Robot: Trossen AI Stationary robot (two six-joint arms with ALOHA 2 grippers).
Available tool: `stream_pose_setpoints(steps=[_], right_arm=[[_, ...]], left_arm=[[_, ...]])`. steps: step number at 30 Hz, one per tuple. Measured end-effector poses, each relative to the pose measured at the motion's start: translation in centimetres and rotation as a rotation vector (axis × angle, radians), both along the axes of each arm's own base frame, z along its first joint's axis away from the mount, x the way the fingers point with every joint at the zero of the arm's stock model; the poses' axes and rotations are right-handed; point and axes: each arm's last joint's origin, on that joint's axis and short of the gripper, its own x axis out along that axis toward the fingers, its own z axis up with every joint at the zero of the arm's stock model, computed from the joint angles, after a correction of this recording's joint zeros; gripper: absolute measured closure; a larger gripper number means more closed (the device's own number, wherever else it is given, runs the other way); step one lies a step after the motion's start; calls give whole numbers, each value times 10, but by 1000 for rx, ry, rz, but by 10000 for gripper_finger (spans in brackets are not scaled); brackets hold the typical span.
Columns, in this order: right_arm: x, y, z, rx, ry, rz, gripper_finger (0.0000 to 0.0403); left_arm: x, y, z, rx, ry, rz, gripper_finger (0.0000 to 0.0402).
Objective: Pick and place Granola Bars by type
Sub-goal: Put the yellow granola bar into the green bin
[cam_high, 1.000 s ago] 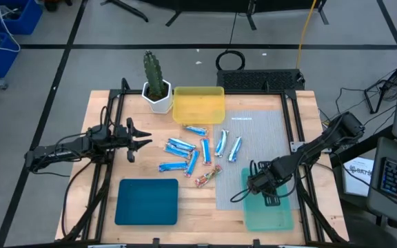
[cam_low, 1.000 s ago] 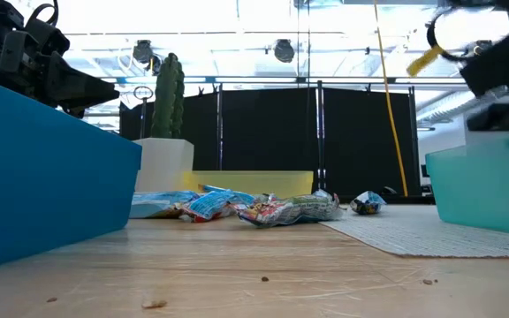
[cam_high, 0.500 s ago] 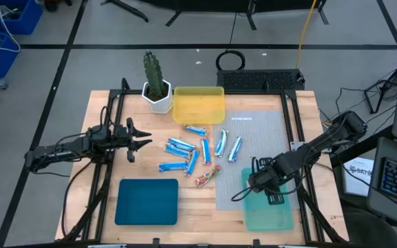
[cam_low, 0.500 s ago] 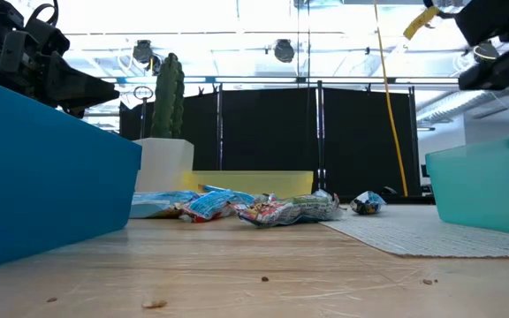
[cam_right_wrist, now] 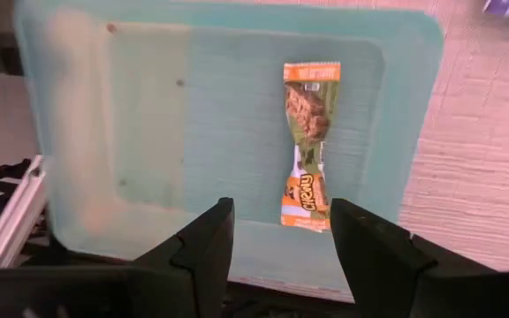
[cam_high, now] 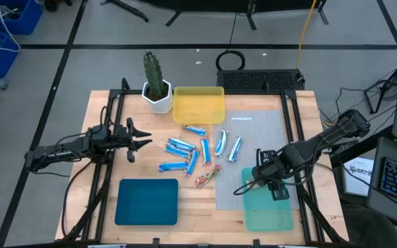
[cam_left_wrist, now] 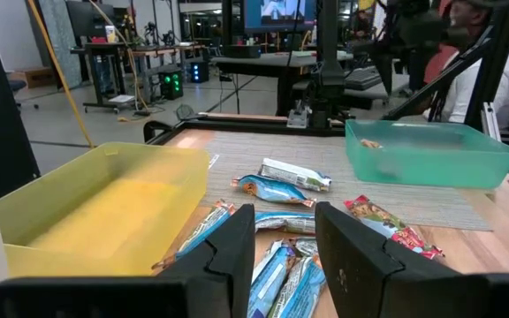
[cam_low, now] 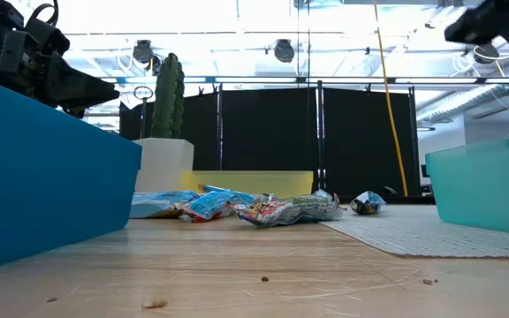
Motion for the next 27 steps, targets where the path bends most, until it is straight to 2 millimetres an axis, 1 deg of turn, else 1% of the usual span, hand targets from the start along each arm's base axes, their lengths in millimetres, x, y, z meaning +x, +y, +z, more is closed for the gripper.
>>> stream_pose_setpoints(steps=[8,20,23,27], right_arm=[[3,-10,33,10,-40,23,220],[6,-20,77,53,-167,20,220],[3,-26,85,47,-190,21,220],[-6,-40,91,15,-203,5,220]], left_arm=[[0,0,0,0,0,0,277],[0,0,0,0,0,0,277],[0,0,0,0,0,0,277],[0,0,0,0,0,0,277]])
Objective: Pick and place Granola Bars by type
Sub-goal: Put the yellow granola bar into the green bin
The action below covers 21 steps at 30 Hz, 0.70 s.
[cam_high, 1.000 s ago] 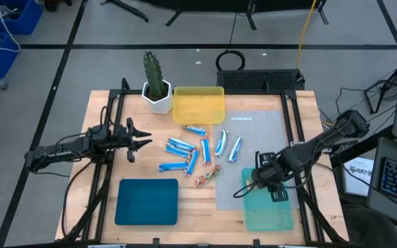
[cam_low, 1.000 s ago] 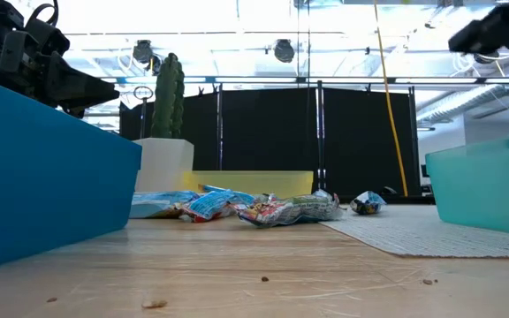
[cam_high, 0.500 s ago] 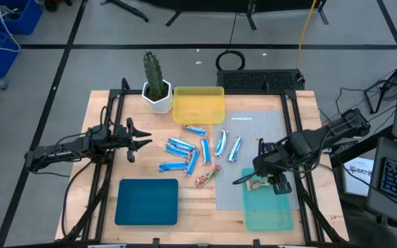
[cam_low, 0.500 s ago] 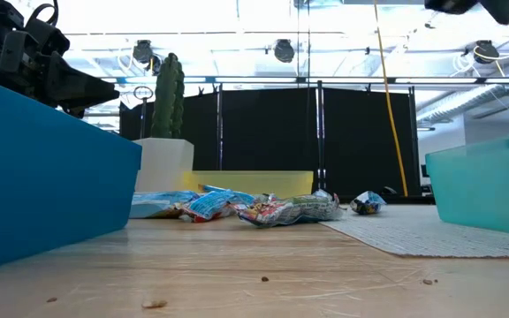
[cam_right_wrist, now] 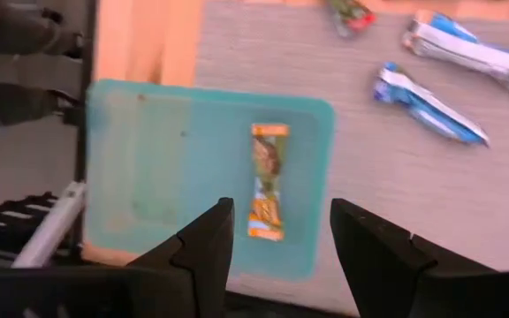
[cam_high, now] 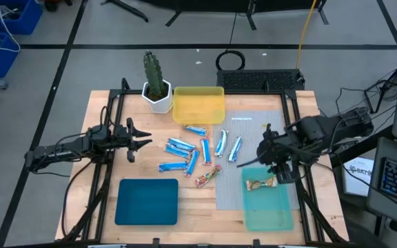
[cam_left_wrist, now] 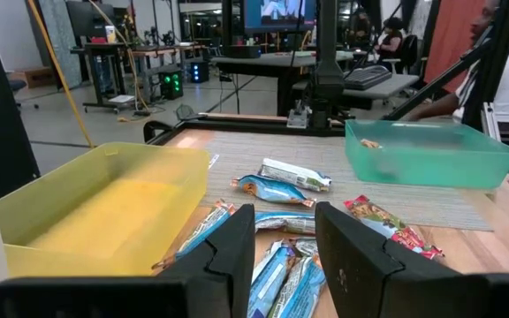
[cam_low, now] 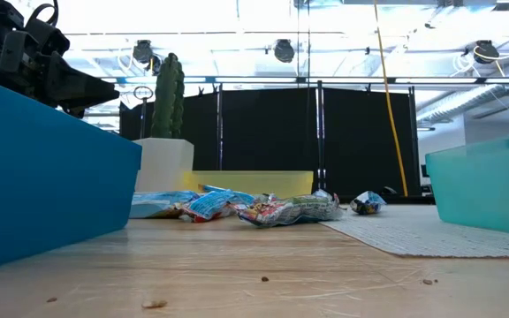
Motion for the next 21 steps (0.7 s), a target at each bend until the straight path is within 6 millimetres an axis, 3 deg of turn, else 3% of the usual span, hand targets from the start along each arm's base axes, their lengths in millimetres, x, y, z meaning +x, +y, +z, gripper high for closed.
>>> stream_pose_setpoints(steps=[6,15,21], right_arm=[[-10,-17,-10,-56,-20,-35,220],[-16,-30,-54,-65,-127,-1,220],[-13,-41,-81,-122,-183,129,220]], left_arm=[[0,0,0,0,0,0,277],[0,0,0,0,0,0,277],[0,0,0,0,0,0,277]])
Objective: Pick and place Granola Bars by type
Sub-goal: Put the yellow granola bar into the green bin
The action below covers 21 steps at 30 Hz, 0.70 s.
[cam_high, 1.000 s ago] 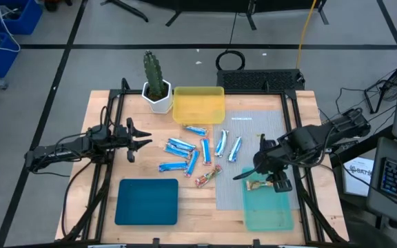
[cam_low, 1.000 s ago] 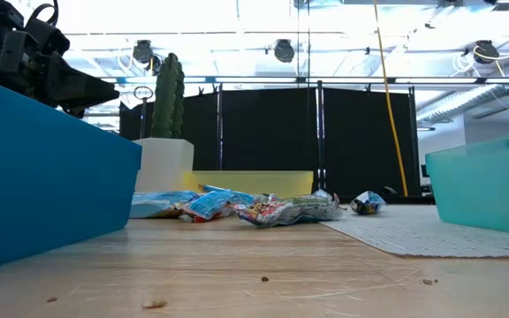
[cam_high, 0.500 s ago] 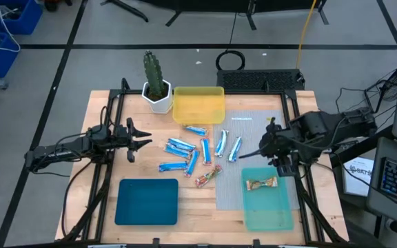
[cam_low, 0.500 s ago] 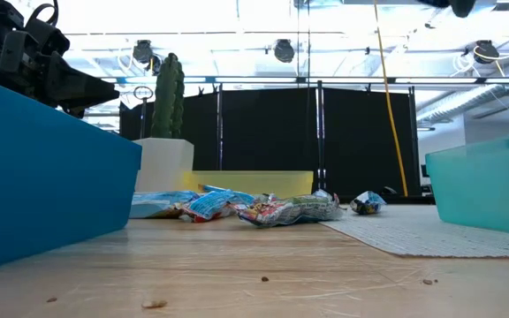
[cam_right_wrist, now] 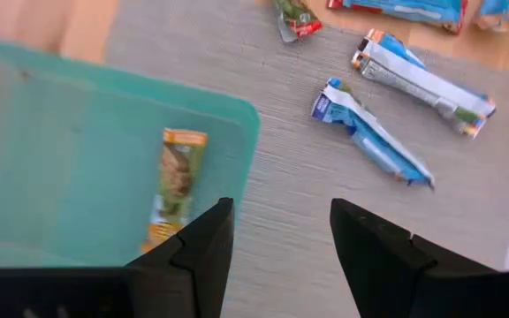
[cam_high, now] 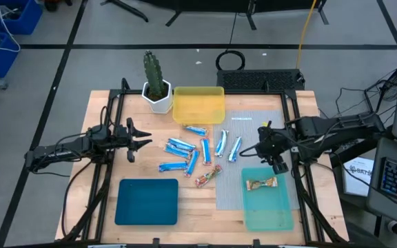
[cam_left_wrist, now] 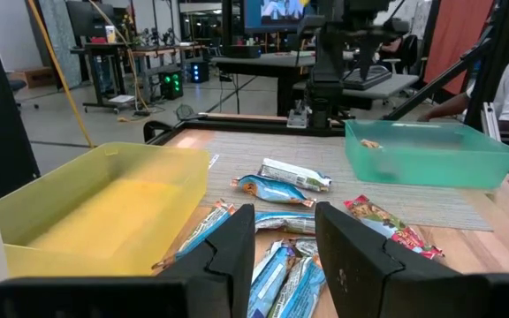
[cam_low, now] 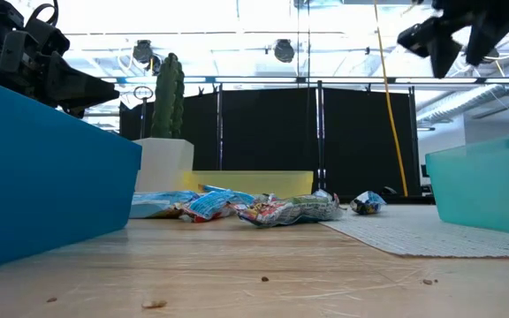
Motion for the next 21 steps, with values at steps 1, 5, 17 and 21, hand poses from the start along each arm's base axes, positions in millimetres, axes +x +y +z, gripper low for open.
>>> stream_pose_setpoints(steps=[1,5,17,21], right_arm=[[1,-2,-4,-14,-3,20,220],[7,-11,-17,-59,-28,75,220],[33,-33,-35,-258,-28,286,220],[41,-40,-38,-413,-12,371,220]], left_arm=[[0,0,0,0,0,0,277],[0,0,0,0,0,0,277],[0,0,0,0,0,0,277],[0,0,0,0,0,0,277]])
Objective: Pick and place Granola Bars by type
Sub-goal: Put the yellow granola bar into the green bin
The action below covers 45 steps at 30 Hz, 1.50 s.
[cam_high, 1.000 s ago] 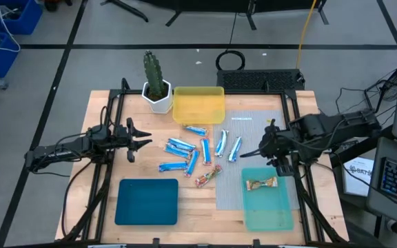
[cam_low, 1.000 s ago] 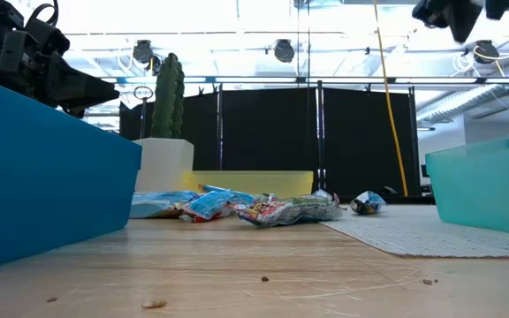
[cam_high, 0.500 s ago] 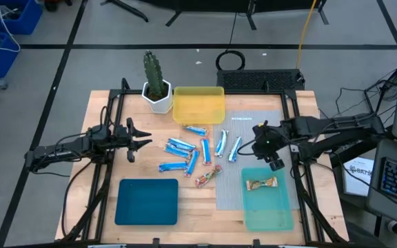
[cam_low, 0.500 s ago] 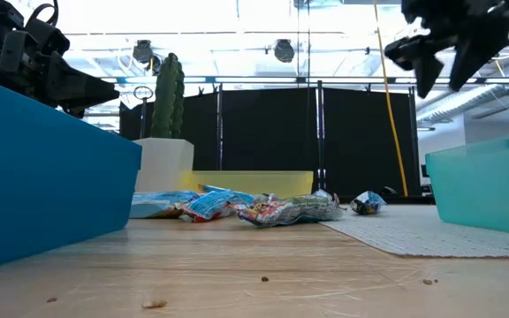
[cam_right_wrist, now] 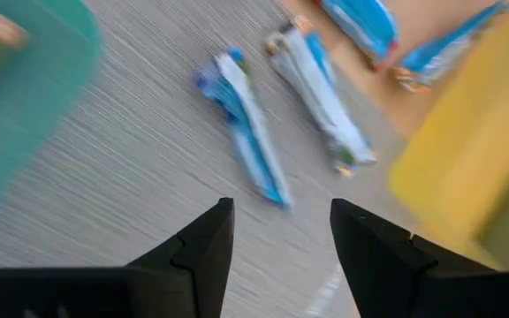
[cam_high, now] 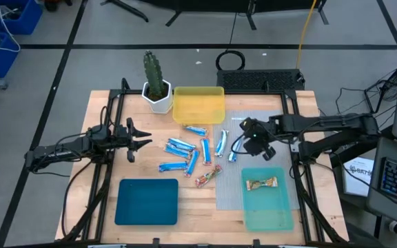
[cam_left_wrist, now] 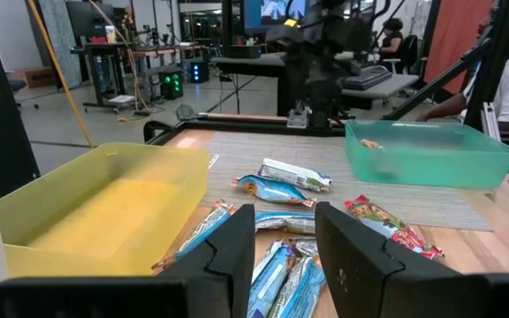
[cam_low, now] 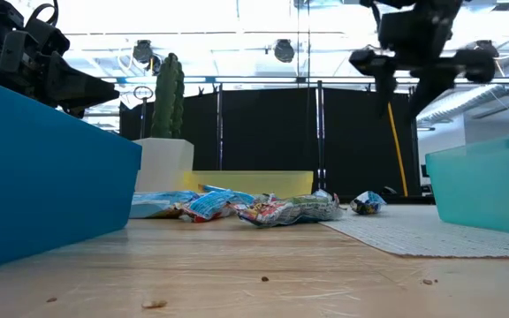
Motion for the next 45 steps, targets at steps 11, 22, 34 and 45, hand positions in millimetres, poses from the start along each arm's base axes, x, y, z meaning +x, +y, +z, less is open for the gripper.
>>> stream_pose_setpoints(steps=[11,22,34,45], right_arm=[[32,-15,-5,-180,-109,102,220],[55,-30,-27,-201,-83,175,220],[69,-45,-48,-151,-72,203,220],[80,-49,-60,-99,-111,248,217]], left_arm=[[0,0,0,0,0,0,277],[0,0,0,0,0,0,277],[0,0,0,0,0,0,277],[0,0,0,0,0,-1,277]])
